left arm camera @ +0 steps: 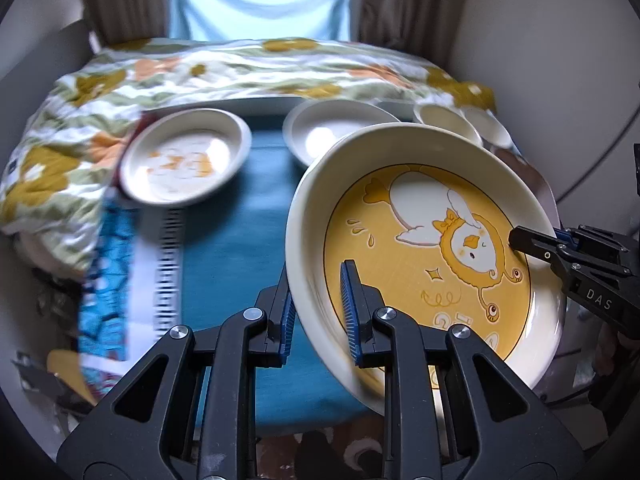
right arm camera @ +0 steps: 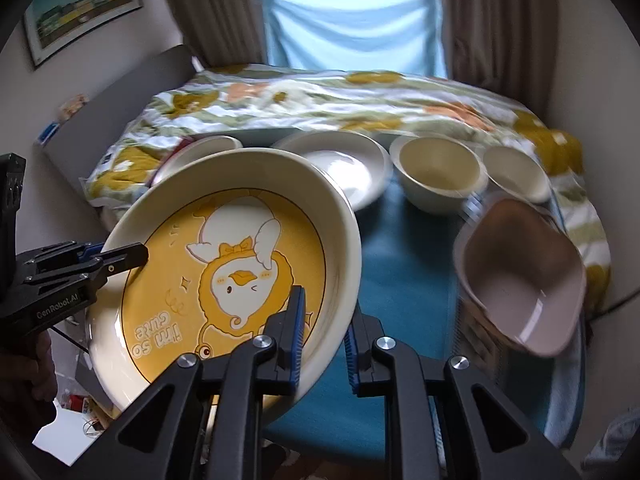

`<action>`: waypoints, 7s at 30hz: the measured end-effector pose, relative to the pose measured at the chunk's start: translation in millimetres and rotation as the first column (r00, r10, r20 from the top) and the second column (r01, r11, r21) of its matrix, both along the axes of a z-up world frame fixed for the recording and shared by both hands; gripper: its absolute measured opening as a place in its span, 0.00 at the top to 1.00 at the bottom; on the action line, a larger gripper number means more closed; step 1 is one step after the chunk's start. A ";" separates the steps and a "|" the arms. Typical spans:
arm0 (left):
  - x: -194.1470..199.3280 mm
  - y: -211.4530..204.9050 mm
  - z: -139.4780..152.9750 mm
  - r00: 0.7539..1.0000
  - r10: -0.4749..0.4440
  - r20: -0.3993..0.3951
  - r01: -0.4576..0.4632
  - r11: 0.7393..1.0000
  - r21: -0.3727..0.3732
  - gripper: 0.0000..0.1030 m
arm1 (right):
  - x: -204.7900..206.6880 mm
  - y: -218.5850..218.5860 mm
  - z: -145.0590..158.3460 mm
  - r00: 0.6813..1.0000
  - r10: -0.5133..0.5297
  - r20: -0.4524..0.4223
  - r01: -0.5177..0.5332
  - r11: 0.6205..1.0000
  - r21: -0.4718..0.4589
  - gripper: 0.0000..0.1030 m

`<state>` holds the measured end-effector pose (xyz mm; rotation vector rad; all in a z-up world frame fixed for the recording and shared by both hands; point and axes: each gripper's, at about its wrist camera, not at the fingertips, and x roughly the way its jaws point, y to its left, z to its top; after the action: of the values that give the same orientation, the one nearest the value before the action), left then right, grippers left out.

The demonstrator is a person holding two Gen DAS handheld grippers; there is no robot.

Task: Organize plates and bowls
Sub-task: 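Carry the yellow plate with both grippers, lower it onto the tablecloth, open both, then move both grippers to the plain white plate and grasp its rim, then lift the white plate with both grippers and carry it over the yellow plate, then lower the white plate onto the yellow plate and open both grippers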

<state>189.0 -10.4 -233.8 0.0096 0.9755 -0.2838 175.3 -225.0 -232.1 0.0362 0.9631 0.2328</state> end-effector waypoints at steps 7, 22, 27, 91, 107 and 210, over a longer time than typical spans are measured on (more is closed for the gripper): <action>0.9 -49.8 -50.8 0.999 -0.050 -0.021 0.051 0.999 0.015 0.82 | -7.0 -46.8 -46.9 0.998 -0.065 -0.013 0.065 0.998 0.008 0.84; 5.9 -65.9 -92.7 1.000 -0.023 0.001 0.023 0.999 0.035 0.82 | -4.9 -64.3 -87.8 0.998 -0.063 0.030 0.062 0.998 0.026 0.84; 6.2 -65.3 -92.2 1.000 -0.026 -0.001 0.026 0.999 0.045 0.82 | -6.0 -66.3 -87.7 0.998 -0.057 0.022 0.056 0.998 0.033 0.84; 274.3 -16.3 -52.2 0.914 -0.341 -0.221 0.337 0.940 -0.056 0.39 | 171.6 4.1 -50.5 0.899 -0.372 -0.229 0.400 0.912 0.091 0.35; 287.0 -29.3 -94.8 0.882 -0.366 -0.297 0.368 0.928 -0.048 0.83 | 189.8 -4.9 -80.9 0.894 -0.359 -0.267 0.404 0.905 0.136 0.85; 8.6 -123.3 -76.2 0.994 -0.086 -0.067 0.106 0.907 0.407 0.83 | 22.3 -49.5 -52.1 0.982 -0.053 -0.181 0.052 0.999 -0.012 0.85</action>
<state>197.7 -133.7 -310.0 0.4393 1.0694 -0.1652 197.6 -274.5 -284.2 0.0767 1.1431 0.1792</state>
